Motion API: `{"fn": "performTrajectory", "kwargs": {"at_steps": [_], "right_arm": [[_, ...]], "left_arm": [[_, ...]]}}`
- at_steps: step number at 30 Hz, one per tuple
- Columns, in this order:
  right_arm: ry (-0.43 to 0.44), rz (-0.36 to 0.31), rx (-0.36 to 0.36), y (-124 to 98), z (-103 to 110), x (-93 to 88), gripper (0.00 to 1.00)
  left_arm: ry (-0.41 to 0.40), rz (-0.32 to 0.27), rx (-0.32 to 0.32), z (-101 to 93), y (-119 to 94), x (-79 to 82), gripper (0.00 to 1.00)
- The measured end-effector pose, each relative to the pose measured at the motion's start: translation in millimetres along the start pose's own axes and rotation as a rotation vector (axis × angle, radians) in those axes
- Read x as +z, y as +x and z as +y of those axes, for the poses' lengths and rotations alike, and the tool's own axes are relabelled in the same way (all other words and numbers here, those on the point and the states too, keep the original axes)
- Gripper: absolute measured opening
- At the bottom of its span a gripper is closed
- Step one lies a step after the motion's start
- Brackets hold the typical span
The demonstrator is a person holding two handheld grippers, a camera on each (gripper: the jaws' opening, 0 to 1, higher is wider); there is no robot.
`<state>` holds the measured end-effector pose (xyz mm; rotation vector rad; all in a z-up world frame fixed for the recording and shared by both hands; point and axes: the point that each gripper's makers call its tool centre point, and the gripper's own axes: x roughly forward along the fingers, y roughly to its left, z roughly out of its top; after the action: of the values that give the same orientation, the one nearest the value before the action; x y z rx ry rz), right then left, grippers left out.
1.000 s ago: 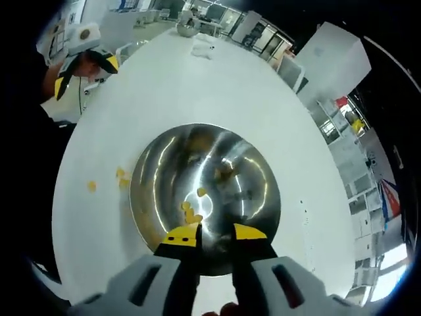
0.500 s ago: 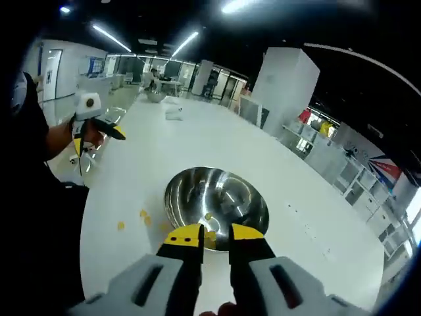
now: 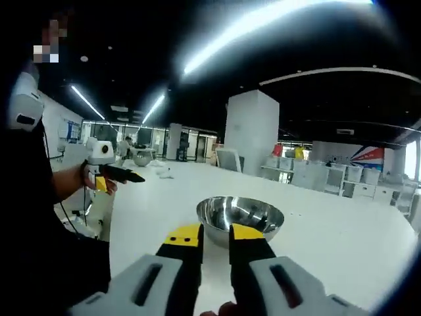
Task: Pick up the QQ candy scattered on the table and place it into the stainless steel bowl on the table
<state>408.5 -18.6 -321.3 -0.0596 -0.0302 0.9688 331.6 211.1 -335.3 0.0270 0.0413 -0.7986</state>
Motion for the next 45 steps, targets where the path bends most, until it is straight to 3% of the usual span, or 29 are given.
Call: {"fn": "performTrajectory", "kwargs": {"at_steps": [2, 5, 14, 23, 34, 45], "right_arm": [[0.042, -0.05, -0.008, -6.2, 12.5, 2.9, 0.18], [0.038, -0.05, 0.007, -10.5, 26.8, 0.2, 0.18], [-0.026, 0.029, -0.001, -9.7, 31.5, -18.6, 0.18], [-0.042, 0.115, 0.069, 4.4, 53.6, -46.4, 0.17], [-0.046, 0.234, 0.156, 36.8, 79.6, -84.0, 0.17], [-0.087, 0.333, 0.264, 84.4, 106.5, -119.0, 0.17]], "left_arm": [[0.009, 0.006, -0.006, -2.8, 1.2, 0.5, 0.74], [0.004, 0.002, -0.014, -5.1, 2.5, 1.5, 0.74], [0.007, -0.001, -0.028, -11.1, 4.6, 2.6, 0.74], [0.001, 0.001, -0.021, -8.2, -0.6, -0.1, 0.74], [-0.006, 0.0, -0.024, -7.5, -4.3, -3.3, 0.74], [-0.005, 0.001, -0.023, -7.7, -7.0, -2.0, 0.74]]}}
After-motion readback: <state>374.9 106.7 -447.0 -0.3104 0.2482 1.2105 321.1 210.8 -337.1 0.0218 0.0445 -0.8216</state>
